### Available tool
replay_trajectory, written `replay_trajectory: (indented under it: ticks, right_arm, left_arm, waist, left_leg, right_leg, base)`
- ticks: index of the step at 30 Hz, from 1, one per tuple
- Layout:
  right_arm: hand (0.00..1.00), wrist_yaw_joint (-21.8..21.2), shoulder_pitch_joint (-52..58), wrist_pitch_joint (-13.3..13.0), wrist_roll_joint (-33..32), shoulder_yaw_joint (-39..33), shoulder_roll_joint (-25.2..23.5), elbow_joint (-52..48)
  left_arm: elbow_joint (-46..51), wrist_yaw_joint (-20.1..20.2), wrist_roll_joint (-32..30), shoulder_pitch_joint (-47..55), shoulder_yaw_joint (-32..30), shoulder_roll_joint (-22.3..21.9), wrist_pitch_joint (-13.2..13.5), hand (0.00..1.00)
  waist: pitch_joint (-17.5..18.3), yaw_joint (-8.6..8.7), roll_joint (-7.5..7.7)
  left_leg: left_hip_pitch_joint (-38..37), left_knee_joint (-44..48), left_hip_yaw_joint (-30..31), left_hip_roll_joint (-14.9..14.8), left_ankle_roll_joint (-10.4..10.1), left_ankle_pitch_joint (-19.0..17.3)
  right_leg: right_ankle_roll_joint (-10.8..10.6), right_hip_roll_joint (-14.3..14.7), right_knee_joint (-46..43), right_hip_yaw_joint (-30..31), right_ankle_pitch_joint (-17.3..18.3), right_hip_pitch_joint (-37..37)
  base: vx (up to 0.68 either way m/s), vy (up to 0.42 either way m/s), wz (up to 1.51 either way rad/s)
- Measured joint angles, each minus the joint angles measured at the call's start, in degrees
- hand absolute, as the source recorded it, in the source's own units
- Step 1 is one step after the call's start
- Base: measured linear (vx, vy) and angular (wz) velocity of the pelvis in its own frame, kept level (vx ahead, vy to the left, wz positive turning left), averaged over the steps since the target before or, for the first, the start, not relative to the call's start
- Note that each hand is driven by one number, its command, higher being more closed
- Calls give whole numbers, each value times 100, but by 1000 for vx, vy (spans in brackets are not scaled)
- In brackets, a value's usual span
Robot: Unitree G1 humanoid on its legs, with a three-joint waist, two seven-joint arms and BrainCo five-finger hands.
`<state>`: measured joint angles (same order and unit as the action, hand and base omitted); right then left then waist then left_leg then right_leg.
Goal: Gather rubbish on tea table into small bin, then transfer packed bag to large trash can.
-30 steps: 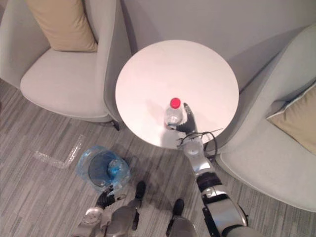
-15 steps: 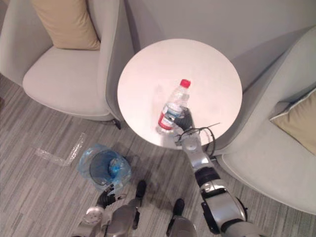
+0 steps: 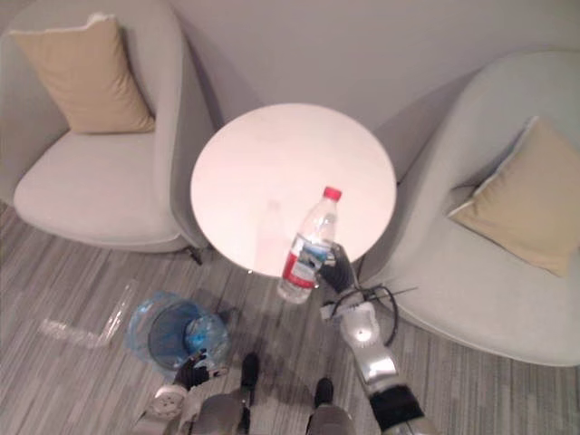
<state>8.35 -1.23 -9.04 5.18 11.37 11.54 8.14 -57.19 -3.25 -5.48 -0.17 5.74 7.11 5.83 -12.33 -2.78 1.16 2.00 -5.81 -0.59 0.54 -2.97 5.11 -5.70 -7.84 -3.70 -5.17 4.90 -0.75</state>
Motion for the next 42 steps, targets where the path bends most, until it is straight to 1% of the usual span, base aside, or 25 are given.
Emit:
replay_trajectory:
  ticks: [3, 7, 9, 10, 12, 14, 16, 17, 19, 21, 22, 23, 24, 25, 26, 27, 28, 29, 30, 31, 32, 33, 34, 37, 42]
  right_arm:
    - [100, -77, 386, -1, 186, 49, -49, -106]
    - [100, -144, 450, 1, 399, 72, -58, -105]
    - [100, -142, 459, 2, 406, 64, -59, -110]
    - [100, -120, 461, 2, 528, 54, -54, -158]
    - [100, -95, 464, 3, 620, 16, -49, -254]
    - [100, -48, 457, 3, 623, -18, -50, -351]
    - [100, -22, 356, 9, 621, -48, -39, -361]
    - [100, 6, 291, 9, 615, -46, -43, -360]
    - [100, 62, 190, 9, 606, -51, -45, -335]
    - [100, 87, 91, 24, 607, -69, -43, -185]
    - [100, 94, 94, 36, 607, -73, -42, -162]
    - [100, 104, 139, 59, 607, -117, -38, -88]
    - [100, 124, 220, 87, 605, -237, -62, -67]
    - [100, 143, 256, 95, 604, -272, -91, -73]
    - [100, 167, 310, 76, 602, -439, -124, -79]
    - [100, 194, 388, 84, 603, -603, -120, -87]
    - [100, 202, 415, 83, 604, -649, -118, -95]
    - [100, 278, 467, 85, 604, -701, -120, -96]
    - [100, 306, 482, 85, 603, -703, -123, -97]
    - [100, 335, 519, 88, 602, -734, -128, -99]
    - [100, 351, 539, 115, 602, -800, -159, -96]
    - [100, 351, 536, 123, 603, -832, -194, -87]
    - [100, 336, 546, 148, 607, -850, -355, -57]
    - [100, 290, 543, 148, 608, -732, -503, -57]
    - [100, 240, 478, 154, 608, -592, -496, 231]
  left_arm:
    - [-90, 0, -6, 61, 42, -2, -15, 0]
    - [-86, 1, -2, 72, 165, 12, -17, 0]
    - [-84, 2, -4, 73, 271, 20, -18, 0]
    - [-85, 1, -4, 75, 290, 1, -29, 0]
    - [-88, -4, -3, 75, 295, -3, -37, 0]
    - [-87, -9, -2, 71, 293, 6, -48, 0]
    - [-81, -16, 9, 32, 293, -32, -41, 0]
    - [-78, -30, 15, 14, 294, -69, -38, 0]
    - [-76, -40, 83, -24, 294, -133, -38, 0]
    - [-61, -38, 136, -27, 278, -222, -33, 0]
    - [-58, -37, 136, -15, 277, -241, -34, 0]
    - [-50, -37, 131, 48, 269, -295, -28, 0]
    - [-47, -35, 109, 75, 247, -324, -29, 0]
    - [-55, -35, 102, 62, 248, -320, -31, 0]
    - [-34, -21, 91, -34, 274, -283, -52, 0]
    - [-17, -27, 71, -30, 266, -274, -52, 0]
    - [-12, -34, 57, -13, 267, -275, -53, 0]
    - [-17, -46, 41, 69, 271, -279, -59, 0]
    - [-28, -48, 32, 94, 271, -282, -64, 0]
    - [-77, -43, -18, 101, 337, -291, -107, 0]
    - [-90, -40, -83, 112, 469, -305, -139, 0]
    - [-91, -39, -123, 113, 495, -298, -139, 0]
    - [-69, -31, -160, 91, 484, -213, -120, 0]
    - [-78, -50, -184, 112, 485, -197, -124, 0]
    - [-96, -65, -228, 167, 473, -177, -130, 0]
  waist:
    - [180, 82, 0]
    - [199, 139, 3]
    - [209, 201, 9]
    - [275, 226, -5]
    - [323, 238, -35]
    - [366, 239, -10]
    - [385, 161, -85]
    - [371, 84, -168]
    - [308, 21, -303]
    - [232, -33, -507]
    - [229, -35, -552]
    - [280, -35, -685]
    - [302, -26, -730]
    - [300, 26, -595]
    - [249, 144, -416]
    - [272, 146, -396]
    - [284, 154, -414]
    - [329, 232, -486]
    - [348, 265, -517]
    - [377, 314, -562]
    - [430, 315, -649]
    - [418, 307, -623]
    - [427, 238, -409]
    - [473, 217, -360]
    - [586, 196, -395]
  left_leg:
    - [-82, 1, -131, -18, 6, -12]
    - [-88, 96, -181, -8, 16, -39]
    - [-31, 243, -67, 58, 37, -89]
    - [113, 357, 69, 111, 4, -136]
    - [279, 405, 269, 113, 31, -106]
    - [403, 408, 474, 138, 9, 4]
    - [634, 463, 736, 60, -70, 193]
    - [756, 515, 842, -12, -134, 265]
    - [898, 583, 1027, -102, -210, 321]
    - [949, 604, 1120, -201, -303, 437]
    - [951, 598, 1135, -211, -306, 479]
    - [943, 441, 1192, -258, -343, 511]
    - [926, 189, 923, -302, -13, -15]
    - [936, 259, 702, -254, 160, -187]
    - [1200, 1089, -29, -159, 430, -316]
    - [1328, 2223, -484, -165, 408, -362]
    - [1317, 2537, -602, -220, 379, -435]
    - [1165, 3026, -887, -441, 232, -906]
    - [1058, 2989, -994, -519, 175, -1073]
    - [785, 2590, -1118, -621, 38, -1247]
    - [521, 1846, -1137, -620, -25, -1277]
    - [412, 1588, -1112, -593, -30, -1267]
    - [331, 1293, -984, -442, 20, -1060]
    - [161, 1182, -926, -327, 50, -1034]
    - [87, 870, -804, -173, 130, -894]
  right_leg:
    - [-9, 10, -84, 135, -1, -50]
    - [-47, -32, -528, 252, 151, -223]
    - [-69, -113, -842, 235, 321, -277]
    - [-141, -161, -1033, 240, 439, -354]
    - [-179, -108, -1031, 389, 466, -339]
    - [-148, -46, -1027, 708, 591, -335]
    - [-22, 77, -854, 489, 540, -332]
    - [52, 178, -733, 379, 440, -326]
    - [157, 310, -635, 239, 342, -313]
    - [214, 448, -686, 104, 307, -301]
    - [225, 467, -717, 67, 313, -303]
    - [303, 526, -813, -92, 349, -345]
    - [423, 453, -717, -369, 347, -312]
    - [483, 280, -622, -433, 323, -346]
    - [498, -35, -522, -732, 211, -329]
    - [434, -199, -521, -922, 105, -316]
    - [420, -217, -523, -976, 95, -318]
    - [396, -205, -506, -1122, 74, -304]
    - [380, -195, -489, -1196, 60, -297]
    - [336, -140, -456, -1329, 20, -282]
    - [256, -9, -343, -1395, -54, -259]
    - [222, 10, -287, -1457, -81, -232]
    - [165, -22, -45, -1479, -219, -103]
    - [120, -56, 124, -1409, -273, 117]
    - [55, -122, 142, -1370, -253, 98]
  base:
    - [-67, 6, -29]
    - [-65, -3, -9]
    - [-74, -4, 38]
    - [-74, -4, 43]
    - [-71, -9, 58]
    - [-35, -19, 76]
    - [-59, -80, 70]
    - [-103, -89, 48]
    - [-100, -79, 40]
    - [-145, -91, 30]
    - [-157, -87, 31]
    - [-181, -98, 54]
    - [-194, -86, 70]
    - [-235, -59, 105]
    - [-196, -53, 106]
    - [-150, -44, 92]
    - [-112, -30, 62]
    - [-67, 11, 44]
    - [-72, 70, 68]
    - [8, 98, 74]
    - [15, 120, 73]
    - [-3, 104, 72]
    - [-13, 83, 44]
    - [2, 92, 21]
    - [18, 46, 8]
